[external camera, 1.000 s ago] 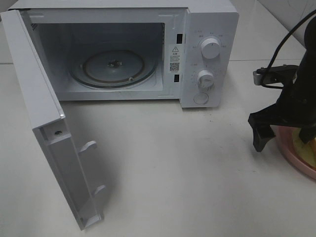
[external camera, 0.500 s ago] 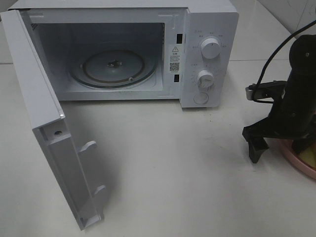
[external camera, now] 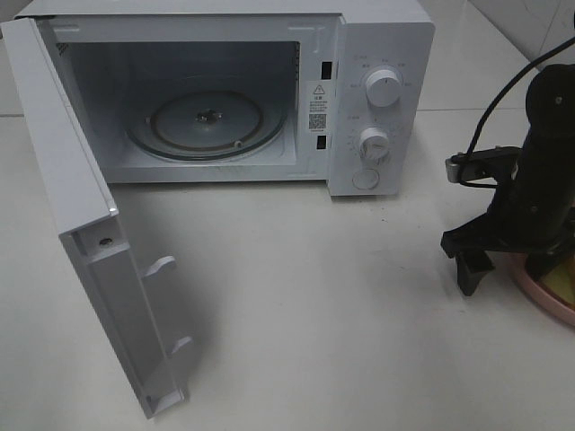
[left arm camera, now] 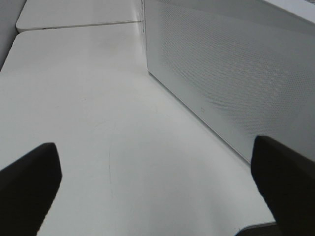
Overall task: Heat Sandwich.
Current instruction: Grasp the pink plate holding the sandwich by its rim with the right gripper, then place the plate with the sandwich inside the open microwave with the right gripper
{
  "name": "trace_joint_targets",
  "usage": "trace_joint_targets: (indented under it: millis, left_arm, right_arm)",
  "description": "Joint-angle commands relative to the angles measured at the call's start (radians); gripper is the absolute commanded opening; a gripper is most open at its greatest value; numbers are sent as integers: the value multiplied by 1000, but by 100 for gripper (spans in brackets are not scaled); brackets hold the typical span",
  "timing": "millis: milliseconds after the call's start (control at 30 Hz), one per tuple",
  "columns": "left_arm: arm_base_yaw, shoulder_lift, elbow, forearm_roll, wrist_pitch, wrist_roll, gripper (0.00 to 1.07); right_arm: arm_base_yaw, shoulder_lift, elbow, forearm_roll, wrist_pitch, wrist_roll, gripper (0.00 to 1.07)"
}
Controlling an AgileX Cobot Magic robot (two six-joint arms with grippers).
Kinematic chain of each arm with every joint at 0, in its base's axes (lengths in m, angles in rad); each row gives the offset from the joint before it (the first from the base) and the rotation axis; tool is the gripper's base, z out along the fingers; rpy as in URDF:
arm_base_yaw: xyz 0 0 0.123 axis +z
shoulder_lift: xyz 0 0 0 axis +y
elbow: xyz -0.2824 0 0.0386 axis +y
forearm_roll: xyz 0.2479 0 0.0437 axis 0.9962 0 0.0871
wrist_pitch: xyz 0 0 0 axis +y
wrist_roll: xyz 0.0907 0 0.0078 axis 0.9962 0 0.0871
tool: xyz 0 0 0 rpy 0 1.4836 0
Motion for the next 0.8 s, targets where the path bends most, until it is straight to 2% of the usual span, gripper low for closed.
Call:
trace_joint_targets:
  millis: [33, 100, 133, 167, 233, 267, 800]
  left_arm:
    - [-5, -26, -6, 3, -5, 0, 103]
    - [-5, -26, -6, 3, -5, 0, 103]
    - [-5, -26, -6, 3, -5, 0, 103]
    - [-5, -26, -6, 3, -5, 0, 103]
    - [-5, -26, -6, 3, -5, 0, 103]
    - [-5, -26, -6, 3, -5, 0, 103]
    - [-5, -26, -6, 3, -5, 0, 103]
  right_arm:
    - [-7, 3, -2, -25, 9, 5, 64]
    - [-7, 3, -2, -49, 9, 31, 51]
    - [-7, 3, -2, -65, 11, 51, 36]
    - [-7, 3, -2, -65, 11, 51, 36]
    - [-7, 3, -2, -69, 13, 57, 17]
    - [-7, 3, -2, -70, 13, 52, 1]
    - [-5, -2, -2, -98, 11, 84, 0]
